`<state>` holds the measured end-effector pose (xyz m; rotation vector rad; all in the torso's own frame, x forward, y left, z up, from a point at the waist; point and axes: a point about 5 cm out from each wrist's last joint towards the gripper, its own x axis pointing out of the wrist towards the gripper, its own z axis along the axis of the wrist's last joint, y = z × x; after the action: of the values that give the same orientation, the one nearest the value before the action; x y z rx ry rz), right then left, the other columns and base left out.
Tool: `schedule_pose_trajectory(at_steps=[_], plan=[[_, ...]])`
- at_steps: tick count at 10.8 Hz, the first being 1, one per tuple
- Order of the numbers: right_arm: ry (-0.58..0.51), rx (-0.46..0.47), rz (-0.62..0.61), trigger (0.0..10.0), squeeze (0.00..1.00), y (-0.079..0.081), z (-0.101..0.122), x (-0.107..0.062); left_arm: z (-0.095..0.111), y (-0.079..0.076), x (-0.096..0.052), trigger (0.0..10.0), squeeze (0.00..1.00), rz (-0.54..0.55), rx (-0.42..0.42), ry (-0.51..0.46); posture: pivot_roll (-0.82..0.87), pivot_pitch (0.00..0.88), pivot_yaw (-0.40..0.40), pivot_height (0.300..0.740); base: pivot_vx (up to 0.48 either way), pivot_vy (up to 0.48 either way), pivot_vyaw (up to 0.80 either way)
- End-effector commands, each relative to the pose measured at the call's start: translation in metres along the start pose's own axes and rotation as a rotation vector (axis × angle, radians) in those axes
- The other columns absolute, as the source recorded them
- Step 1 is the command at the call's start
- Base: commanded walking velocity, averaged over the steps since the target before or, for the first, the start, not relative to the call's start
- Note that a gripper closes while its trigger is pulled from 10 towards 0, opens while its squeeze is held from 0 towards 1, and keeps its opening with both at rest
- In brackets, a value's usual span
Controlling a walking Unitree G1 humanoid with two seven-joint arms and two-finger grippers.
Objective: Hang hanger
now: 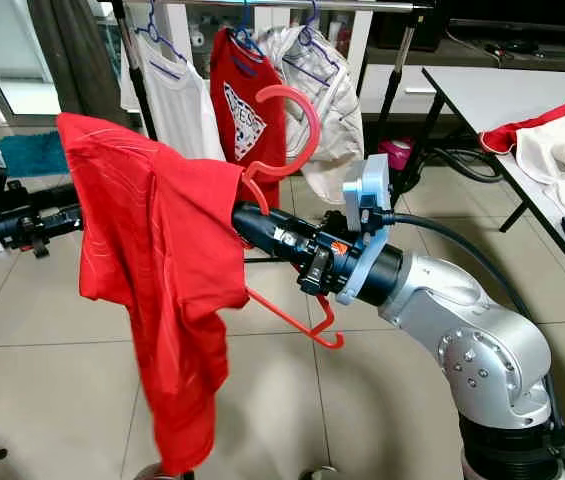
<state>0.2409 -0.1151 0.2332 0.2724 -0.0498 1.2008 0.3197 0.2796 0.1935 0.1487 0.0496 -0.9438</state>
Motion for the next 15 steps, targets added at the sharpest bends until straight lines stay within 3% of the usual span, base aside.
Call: schedule_pose_trajectory(at_steps=[1, 5, 8, 9, 10, 11, 14, 15], plan=[[-0.028, -0.014, 0.011, 10.0, 0.0, 0.003, 0.006, -0.001, 0.003, 0.0, 0.001, 0.0, 0.0, -0.017, -0.003, -0.016, -0.06, 0.032, 0.019, 0.74, 0.0, 0.0, 0.0], [-0.025, -0.016, -0.004, 10.0, 0.0, 0.002, 0.004, -0.002, 0.009, 0.0, -0.009, 0.0, 0.0, -0.023, -0.032, -0.042, -0.06, 0.022, 0.02, 0.74, 0.0, 0.0, 0.0], [-0.005, -0.017, -0.022, 10.0, 0.0, 0.0, 0.002, -0.002, 0.029, -0.011, -0.02, 0.0, 0.0, -0.123, -0.074, -0.036, -0.06, 0.018, 0.015, 0.74, 0.0, 0.0, 0.0], [-0.002, -0.017, -0.016, 10.0, 0.0, 0.0, 0.001, -0.001, 0.034, -0.013, -0.019, 10.0, 0.0, -0.118, -0.056, -0.043, -0.06, 0.017, 0.013, 0.74, 0.0, 0.0, 0.0], [-0.001, -0.017, -0.014, 10.0, 0.0, 0.0, 0.001, -0.001, 0.034, -0.015, -0.018, 10.0, 0.07, -0.13, -0.051, -0.033, -0.06, 0.016, 0.013, 0.74, 0.0, 0.0, 0.0], [0.001, -0.019, -0.011, 10.0, 0.0, 0.0, 0.001, 0.0, 0.035, -0.015, -0.015, 10.0, 1.0, -0.11, -0.043, -0.045, -0.06, 0.017, 0.015, 0.74, 0.0, 0.0, 0.0], [0.004, -0.021, -0.011, 10.0, 0.0, 0.001, 0.001, 0.0, 0.042, -0.011, -0.011, 10.0, 1.0, -0.06, 0.003, -0.079, -0.06, 0.023, 0.02, 0.74, 0.0, 0.0, 0.0], [0.006, -0.021, -0.015, 10.0, 0.0, 0.001, 0.0, 0.0, 0.041, -0.004, -0.018, 10.0, 1.0, 0.005, 0.055, -0.019, -0.06, 0.026, 0.022, 0.74, 0.0, 0.0, 0.0]])
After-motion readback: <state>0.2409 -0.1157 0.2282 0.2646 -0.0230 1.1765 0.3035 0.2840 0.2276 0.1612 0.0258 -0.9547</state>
